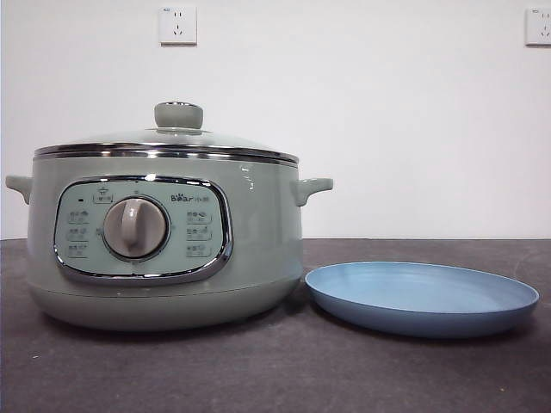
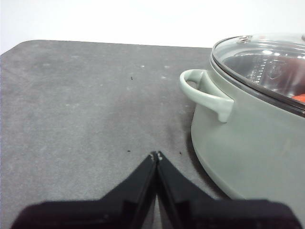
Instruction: Take the pumpkin out from the steamer,put the pumpkin in the blue plate,close the lid
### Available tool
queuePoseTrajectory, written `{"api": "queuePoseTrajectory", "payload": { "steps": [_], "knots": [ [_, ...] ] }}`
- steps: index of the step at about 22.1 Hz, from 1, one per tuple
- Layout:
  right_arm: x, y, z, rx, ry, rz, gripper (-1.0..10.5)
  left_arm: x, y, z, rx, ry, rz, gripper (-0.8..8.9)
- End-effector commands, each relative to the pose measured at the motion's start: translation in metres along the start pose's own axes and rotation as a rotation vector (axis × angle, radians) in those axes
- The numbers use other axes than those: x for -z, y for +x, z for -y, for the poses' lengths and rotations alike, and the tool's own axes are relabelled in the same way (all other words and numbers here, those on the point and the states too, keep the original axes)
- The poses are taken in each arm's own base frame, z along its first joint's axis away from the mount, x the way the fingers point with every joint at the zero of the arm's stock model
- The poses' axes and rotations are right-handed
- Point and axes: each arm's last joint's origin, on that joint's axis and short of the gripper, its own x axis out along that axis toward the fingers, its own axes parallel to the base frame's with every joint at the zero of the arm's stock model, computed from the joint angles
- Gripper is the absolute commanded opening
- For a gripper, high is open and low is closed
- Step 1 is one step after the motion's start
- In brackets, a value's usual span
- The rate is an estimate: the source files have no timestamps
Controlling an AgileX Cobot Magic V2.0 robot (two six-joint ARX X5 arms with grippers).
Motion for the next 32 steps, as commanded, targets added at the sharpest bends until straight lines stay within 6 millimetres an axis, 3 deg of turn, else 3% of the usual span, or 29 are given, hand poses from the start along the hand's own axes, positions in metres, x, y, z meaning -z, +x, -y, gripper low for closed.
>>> {"api": "queuePoseTrajectory", "payload": {
  "steps": [1, 11, 21, 26, 32],
  "knots": [
    [0.004, 0.001, 0.0, -0.002, 0.002, -0.011, 0.0, 0.005, 0.002, -0.001, 0.003, -0.006, -0.015, -0.03],
    [0.004, 0.001, 0.0, -0.001, 0.462, -0.012, 0.0, 0.004, 0.001, 0.004, 0.152, -0.305, -0.041, -0.03],
    [-0.002, -0.002, -0.003, -0.1, 0.536, -0.056, -0.1, 0.0, 0.0, 0.005, 0.162, -0.321, -0.035, -0.08],
    [-0.015, -0.006, -0.004, -0.093, 0.559, -0.083, -0.1, -0.014, -0.007, 0.006, 0.157, -0.344, -0.046, -0.08],
    [-0.044, -0.01, -0.004, -0.097, 0.554, -0.068, -0.1, -0.042, -0.013, 0.008, 0.154, -0.343, -0.04, -0.08]
  ]
}}
